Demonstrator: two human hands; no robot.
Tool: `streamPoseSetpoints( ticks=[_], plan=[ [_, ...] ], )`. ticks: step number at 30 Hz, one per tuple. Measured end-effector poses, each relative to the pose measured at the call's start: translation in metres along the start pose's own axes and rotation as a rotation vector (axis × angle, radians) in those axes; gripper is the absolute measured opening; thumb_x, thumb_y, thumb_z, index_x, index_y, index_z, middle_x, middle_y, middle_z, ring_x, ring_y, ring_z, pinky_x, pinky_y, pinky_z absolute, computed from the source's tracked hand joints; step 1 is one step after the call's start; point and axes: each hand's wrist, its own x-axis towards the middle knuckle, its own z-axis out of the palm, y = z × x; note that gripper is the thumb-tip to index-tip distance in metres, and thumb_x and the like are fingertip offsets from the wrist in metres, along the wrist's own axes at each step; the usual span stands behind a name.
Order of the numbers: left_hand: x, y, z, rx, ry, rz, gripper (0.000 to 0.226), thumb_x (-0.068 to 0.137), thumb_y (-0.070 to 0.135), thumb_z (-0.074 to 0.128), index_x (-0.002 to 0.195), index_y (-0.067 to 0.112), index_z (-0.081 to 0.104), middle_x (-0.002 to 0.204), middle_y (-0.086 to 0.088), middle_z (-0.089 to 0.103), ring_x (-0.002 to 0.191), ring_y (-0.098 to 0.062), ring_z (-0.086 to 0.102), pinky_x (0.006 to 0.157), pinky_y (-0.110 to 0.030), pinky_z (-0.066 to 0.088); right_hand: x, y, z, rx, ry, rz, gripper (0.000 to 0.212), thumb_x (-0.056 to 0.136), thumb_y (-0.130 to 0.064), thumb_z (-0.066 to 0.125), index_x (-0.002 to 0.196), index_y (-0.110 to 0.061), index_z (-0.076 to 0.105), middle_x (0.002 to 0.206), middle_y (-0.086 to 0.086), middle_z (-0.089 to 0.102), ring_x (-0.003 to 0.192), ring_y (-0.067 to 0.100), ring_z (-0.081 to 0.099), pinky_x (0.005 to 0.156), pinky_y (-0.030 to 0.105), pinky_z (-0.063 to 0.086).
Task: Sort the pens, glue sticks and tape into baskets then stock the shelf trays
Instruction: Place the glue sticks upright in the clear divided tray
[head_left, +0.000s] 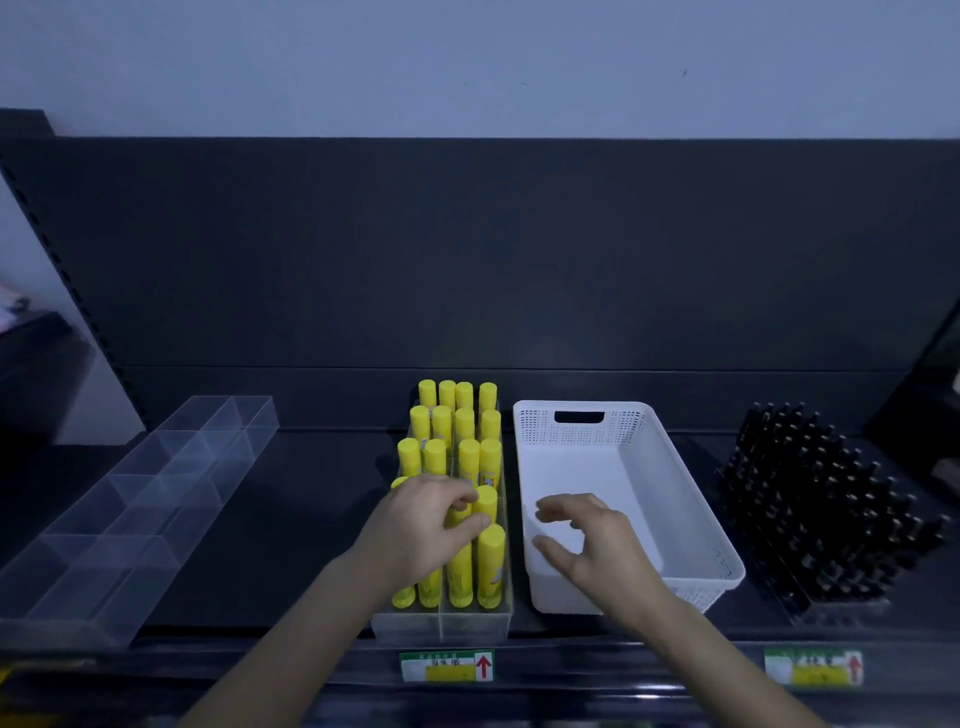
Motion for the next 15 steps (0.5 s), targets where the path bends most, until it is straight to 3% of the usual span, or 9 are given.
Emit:
streamPoseSetpoints(
  ticks=[4,7,9,12,15],
  plan=[
    [0.007,0.032,0.008,0.082,0.148,0.071,0.030,0.096,0.034,0.044,0.114,0.019,0.063,0.110,0.005,0.063,0.108,-0.012,0.052,0.095,-0.028,0.040,-0.001,0.031,-0.043,-0.038,0.155,0.132,0.029,0.089,-0.018,0.059,0.117,-0.017,0.061,0.116,-0.002,0.061,0.103,0.009,0.055,0.088,0.015,0.037],
    [0.022,0.061,0.022,0.352,0.083,0.084,0.032,0.099,0.031,0.034,0.113,0.017,0.059,0.114,0.001,0.060,0.113,-0.018,0.047,0.096,-0.028,0.035,-0.002,0.061,-0.070,-0.187,0.158,0.245,0.039,0.090,-0.015,0.055,0.128,-0.009,0.053,0.128,0.006,0.057,0.122,0.020,0.048,0.098,0.024,0.037],
    [0.036,0.075,0.034,0.473,0.018,0.013,0.025,0.098,0.022,0.036,0.109,0.011,0.056,0.113,-0.005,0.058,0.115,-0.022,0.046,0.090,-0.031,0.037,-0.004,0.082,-0.078,-0.274,0.089,0.296,0.037,0.090,-0.013,0.054,0.126,-0.004,0.053,0.128,0.009,0.057,0.123,0.026,0.045,0.100,0.028,0.037],
    [0.053,0.089,0.052,0.582,-0.102,-0.117,0.025,0.091,-0.001,0.038,0.111,0.005,0.051,0.116,-0.013,0.056,0.115,-0.028,0.048,0.083,-0.033,0.043,-0.009,0.103,-0.083,-0.241,0.002,0.291,0.027,0.087,-0.006,0.051,0.113,-0.003,0.057,0.114,0.010,0.057,0.107,0.027,0.051,0.086,0.028,0.040],
    [0.062,0.091,0.064,0.641,-0.202,-0.152,0.030,0.088,-0.008,0.037,0.113,0.004,0.051,0.116,-0.014,0.058,0.114,-0.029,0.052,0.078,-0.031,0.043,-0.013,0.103,-0.077,-0.110,-0.064,0.323,0.031,0.089,-0.003,0.045,0.119,-0.007,0.048,0.108,0.009,0.057,0.091,0.020,0.053,0.073,0.023,0.040]
  ],
)
